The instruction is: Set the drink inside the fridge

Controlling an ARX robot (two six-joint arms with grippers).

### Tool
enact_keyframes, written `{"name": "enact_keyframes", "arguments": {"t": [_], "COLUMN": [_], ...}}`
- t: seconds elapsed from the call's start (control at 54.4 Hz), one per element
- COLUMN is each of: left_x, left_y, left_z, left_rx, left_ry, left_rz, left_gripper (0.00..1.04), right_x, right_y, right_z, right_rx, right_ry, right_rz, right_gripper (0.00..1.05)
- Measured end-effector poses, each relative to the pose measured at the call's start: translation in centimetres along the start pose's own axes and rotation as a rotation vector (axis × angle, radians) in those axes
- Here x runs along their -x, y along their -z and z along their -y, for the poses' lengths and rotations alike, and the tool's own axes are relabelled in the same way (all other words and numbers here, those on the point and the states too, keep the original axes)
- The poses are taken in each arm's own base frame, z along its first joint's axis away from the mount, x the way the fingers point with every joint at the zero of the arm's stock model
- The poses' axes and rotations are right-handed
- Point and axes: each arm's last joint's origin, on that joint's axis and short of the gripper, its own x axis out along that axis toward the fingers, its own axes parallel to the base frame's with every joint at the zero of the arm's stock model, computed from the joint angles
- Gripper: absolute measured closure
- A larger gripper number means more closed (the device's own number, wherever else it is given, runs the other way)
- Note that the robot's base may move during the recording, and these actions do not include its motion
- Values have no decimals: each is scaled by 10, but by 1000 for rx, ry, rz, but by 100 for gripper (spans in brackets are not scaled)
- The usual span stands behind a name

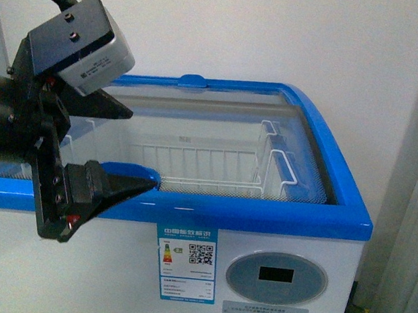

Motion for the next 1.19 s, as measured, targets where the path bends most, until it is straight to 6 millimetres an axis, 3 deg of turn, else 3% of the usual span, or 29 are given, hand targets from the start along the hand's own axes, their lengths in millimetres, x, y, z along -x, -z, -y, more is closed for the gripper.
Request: {"name": "enact_keyframes", "arguments": {"t": [0.184,0.551,0.973,1.194], "left_x": [-2,-12,-29,-53], "left_y": [-8,22,45,48], "left_z": [-9,-18,-55,-80], "left_rx": [-66,-262,-331,-372], "left_ry": [28,78,48,-4], "left_rz": [48,-64,-107,-74], "left_gripper": [8,8,8,8], "right_x": [0,0,0,0], "right_y": [0,0,0,0], "right_z": [0,0,0,0], "right_rx": [0,0,0,0], "right_ry": [0,0,0,0], "right_rz": [0,0,0,0], "right_gripper": [59,59,59,59]}}
